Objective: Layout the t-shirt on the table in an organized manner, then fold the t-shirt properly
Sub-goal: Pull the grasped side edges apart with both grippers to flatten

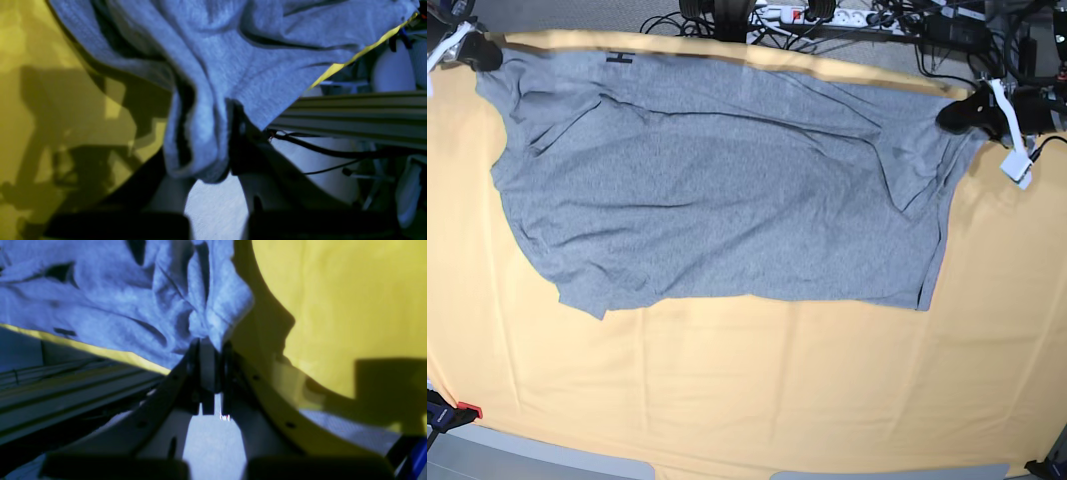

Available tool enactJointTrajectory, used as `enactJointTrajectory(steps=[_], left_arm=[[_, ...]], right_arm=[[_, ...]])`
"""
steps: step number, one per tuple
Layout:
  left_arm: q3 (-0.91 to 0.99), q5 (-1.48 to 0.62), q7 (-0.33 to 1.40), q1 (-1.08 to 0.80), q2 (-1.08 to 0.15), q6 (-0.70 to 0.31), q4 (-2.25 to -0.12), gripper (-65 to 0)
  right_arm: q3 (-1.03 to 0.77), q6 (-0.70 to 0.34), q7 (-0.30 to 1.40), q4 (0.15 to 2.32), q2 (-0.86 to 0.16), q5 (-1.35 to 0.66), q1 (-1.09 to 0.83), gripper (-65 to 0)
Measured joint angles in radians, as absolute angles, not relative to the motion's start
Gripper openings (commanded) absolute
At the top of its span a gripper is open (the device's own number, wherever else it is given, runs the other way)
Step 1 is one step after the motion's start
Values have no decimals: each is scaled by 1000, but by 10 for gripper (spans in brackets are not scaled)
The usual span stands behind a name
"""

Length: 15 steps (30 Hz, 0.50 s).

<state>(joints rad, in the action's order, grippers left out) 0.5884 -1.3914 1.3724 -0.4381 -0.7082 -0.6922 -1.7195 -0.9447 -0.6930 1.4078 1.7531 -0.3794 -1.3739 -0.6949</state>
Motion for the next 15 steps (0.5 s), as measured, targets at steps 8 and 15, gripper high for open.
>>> enactJointTrajectory(steps=[8,15], left_arm=[[588,-1408,1363,-438,-744,-692,-1720,-650],[588,-1411,1362,-438,-746,-693,-1720,-650]], right_arm=[[-945,-693,1407,1762,-380,-1381,-715,-650],[-945,-693,1407,1763,-377,-1381,-715,-650]])
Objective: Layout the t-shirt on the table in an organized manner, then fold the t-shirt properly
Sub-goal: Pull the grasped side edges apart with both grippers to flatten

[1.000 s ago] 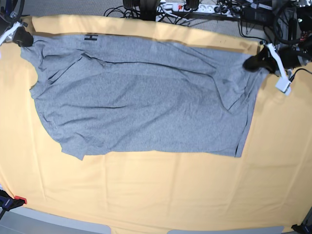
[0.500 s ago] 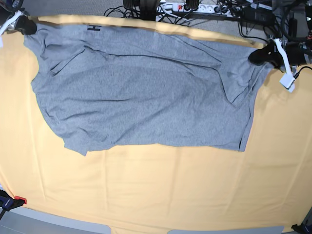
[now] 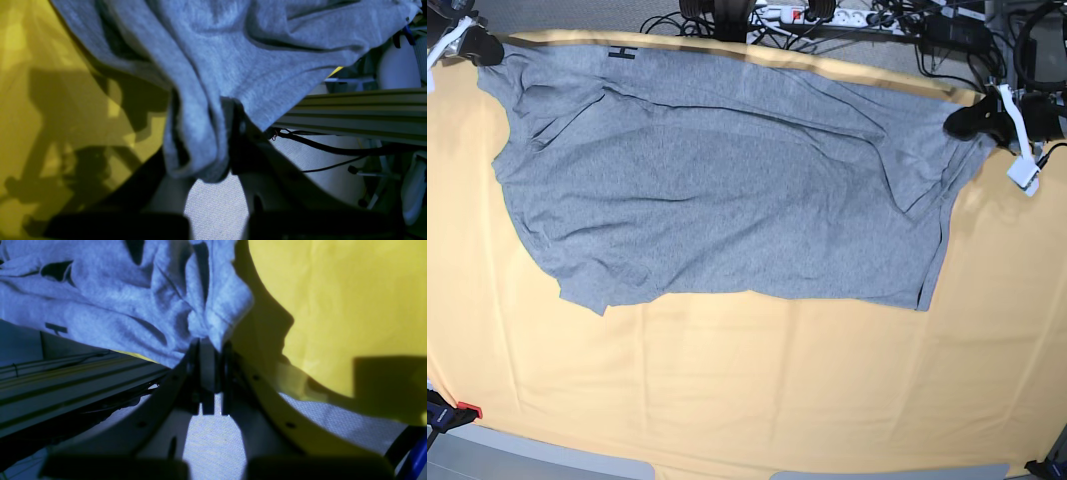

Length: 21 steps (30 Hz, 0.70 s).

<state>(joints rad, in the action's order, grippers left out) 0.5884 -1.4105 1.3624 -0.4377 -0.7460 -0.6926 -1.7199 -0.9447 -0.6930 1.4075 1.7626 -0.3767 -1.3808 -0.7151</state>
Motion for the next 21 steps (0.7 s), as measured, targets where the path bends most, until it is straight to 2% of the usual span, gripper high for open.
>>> enactJointTrajectory(steps=[12,21], left_arm=[[588,-1460,1397,-456,-752,-693,-1720,-650],[588,-1471,1396,-479,-827,-693,-1721,-650]], right_arm=[[-944,-693,1407,1764,-374,-1380,-765,-650],[-944,-693,1407,1765,-374,-1378,-766,-650]])
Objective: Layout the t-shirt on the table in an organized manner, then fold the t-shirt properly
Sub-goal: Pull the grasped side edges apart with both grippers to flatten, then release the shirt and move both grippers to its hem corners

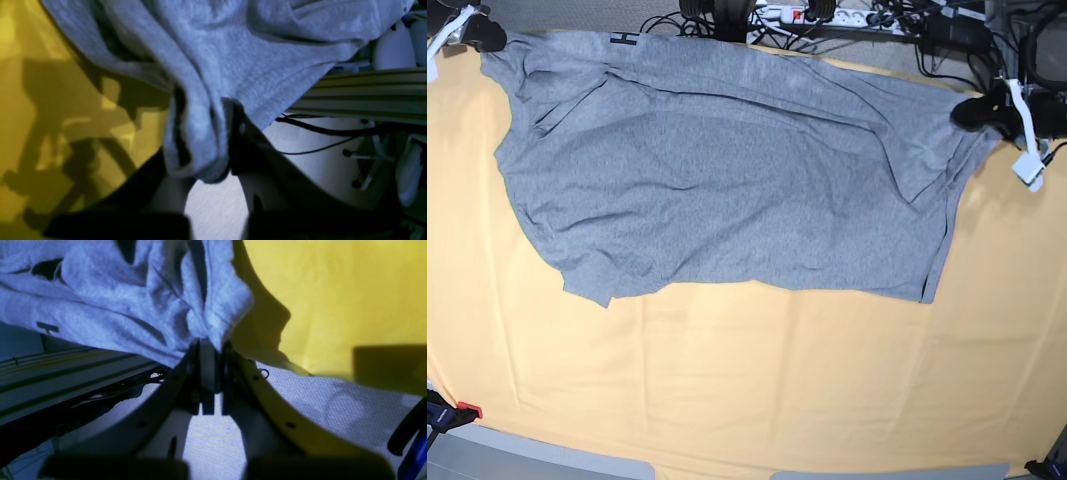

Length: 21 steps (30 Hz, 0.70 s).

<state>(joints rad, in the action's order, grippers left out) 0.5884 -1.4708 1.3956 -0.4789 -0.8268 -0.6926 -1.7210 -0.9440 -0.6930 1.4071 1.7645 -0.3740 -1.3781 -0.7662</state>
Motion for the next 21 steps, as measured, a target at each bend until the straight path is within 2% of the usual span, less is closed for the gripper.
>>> enactJointTrajectory(steps=[4,5,9,10,11,17,21], left_arm=[[588,-1474,1396,-479,-836,-693,-1721,-650],[588,-1475,1397,-479,-836,-693,-1721,-608],[588,-1465,1405,-476,-838,-693,-1721,-262],[588,-1466,1408,-477,-840,-693,-1721,-204],[588,-1466,1407,-477,-841,-693,-1721,-168],[598,-1467,1411,-461,-847,-693,-1721,-158],[677,-1467,1412,-400,-846,-693,-1721,-158]], right_arm=[[-944,-693,1407,1765,-374,-1382,-773,-650],[-944,-693,1407,1765,-374,-1388,-773,-650],[-944,-693,1407,1765,-396,-1402,-773,-387],[-944,-693,1407,1765,-402,-1398,-773,-357],[-947,-693,1407,1766,-407,-1399,-773,-354],[-1029,-693,1408,1855,-419,-1458,-775,-354],[-1136,-693,1409,1945,-421,-1467,-775,-354]])
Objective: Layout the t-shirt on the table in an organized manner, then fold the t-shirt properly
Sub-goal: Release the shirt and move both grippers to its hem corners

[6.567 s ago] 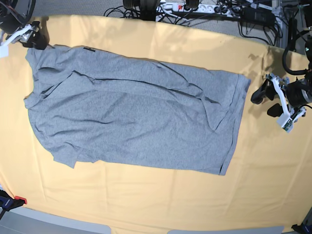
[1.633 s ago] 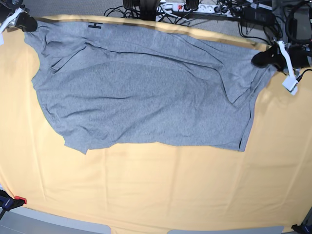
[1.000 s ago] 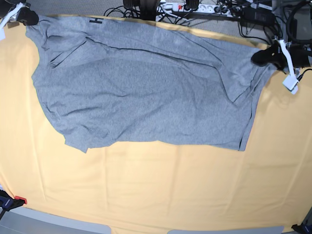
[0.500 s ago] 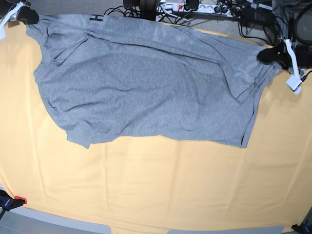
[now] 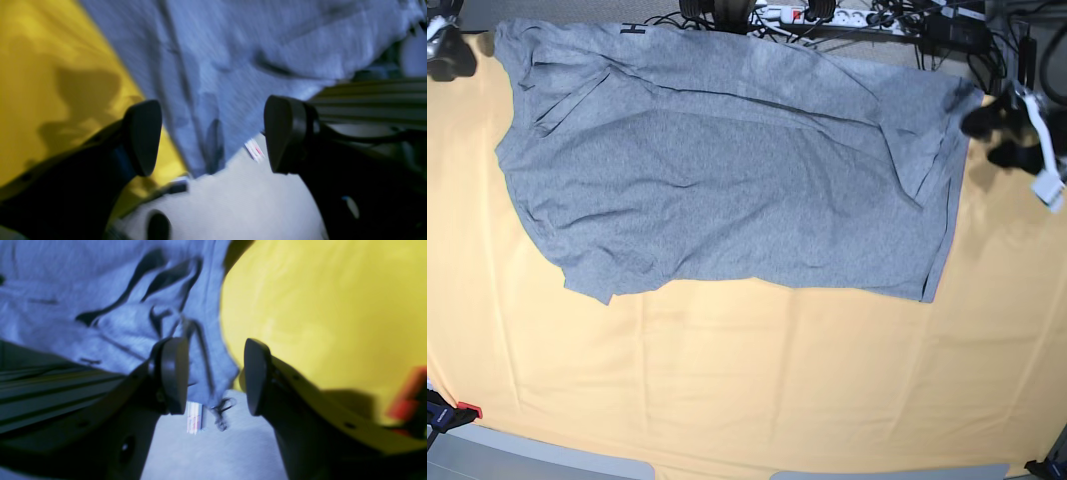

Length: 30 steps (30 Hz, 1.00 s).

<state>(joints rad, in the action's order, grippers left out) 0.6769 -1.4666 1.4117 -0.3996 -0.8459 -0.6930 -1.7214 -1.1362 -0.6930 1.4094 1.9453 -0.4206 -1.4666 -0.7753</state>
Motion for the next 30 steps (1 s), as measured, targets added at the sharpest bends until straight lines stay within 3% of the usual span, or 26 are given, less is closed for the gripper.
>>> enactJointTrajectory(steps=[3,7,16,23,30], left_arm=[[741,-1344,1322,-329,-830,-694,-1721,-158],[765,-1134,1185,-234,-761,-587,-1714,-158],[751,-1069,1121,-5,-643,-564,-1396,-158],[541,-1084,1118,191,-632,-634,-1061,-158],[366,-1055,1057,396,-626,-662,-911,-158]], right_arm=[[-1192,-693,1408,1985,-421,-1467,-775,-354],[-1197,-693,1408,1988,-419,-1467,-775,-354],[-1198,-693,1413,1988,-420,-1467,-749,-354],[-1199,-693,1415,1988,-419,-1467,-712,-354],[-1199,-693,1415,1988,-418,-1467,-712,-354]])
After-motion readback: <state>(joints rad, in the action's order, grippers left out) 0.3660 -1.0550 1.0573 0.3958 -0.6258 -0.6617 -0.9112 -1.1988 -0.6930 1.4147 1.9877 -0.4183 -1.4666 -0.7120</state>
